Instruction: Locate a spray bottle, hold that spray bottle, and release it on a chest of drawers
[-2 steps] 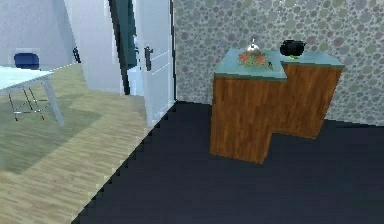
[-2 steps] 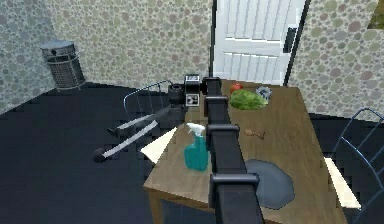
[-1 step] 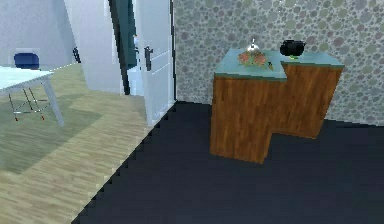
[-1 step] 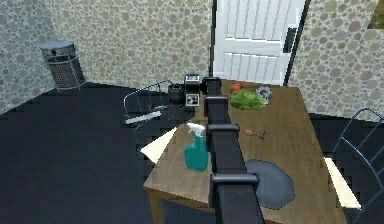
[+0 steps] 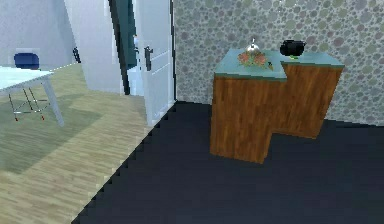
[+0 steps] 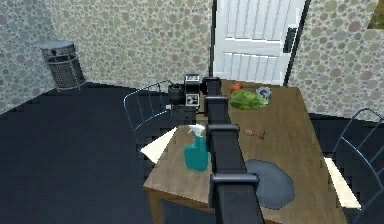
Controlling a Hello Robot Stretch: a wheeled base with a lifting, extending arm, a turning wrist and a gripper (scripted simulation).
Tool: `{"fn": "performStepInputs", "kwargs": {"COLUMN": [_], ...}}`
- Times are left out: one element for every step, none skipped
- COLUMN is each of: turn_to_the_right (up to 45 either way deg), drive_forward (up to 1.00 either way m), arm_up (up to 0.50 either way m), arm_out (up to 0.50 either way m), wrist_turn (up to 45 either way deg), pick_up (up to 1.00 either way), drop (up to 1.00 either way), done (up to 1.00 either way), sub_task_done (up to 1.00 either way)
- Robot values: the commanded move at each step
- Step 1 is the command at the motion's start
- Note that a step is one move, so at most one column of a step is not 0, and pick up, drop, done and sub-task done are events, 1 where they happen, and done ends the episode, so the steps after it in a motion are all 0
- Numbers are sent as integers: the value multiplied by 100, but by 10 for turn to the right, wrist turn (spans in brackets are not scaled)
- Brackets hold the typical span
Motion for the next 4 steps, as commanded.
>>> {"fn": "performStepInputs", "kwargs": {"turn_to_the_right": [0,0,0,0], "drive_forward": [0,0,0,0], "arm_up": [0,-30,0,10], "arm_out": [0,0,0,0], "wrist_turn": [300,0,0,0], "pick_up": [0,0,100,0], "drop": [0,0,0,0], "done": [0,0,0,0], "sub_task_done": [0,0,0,0]}}
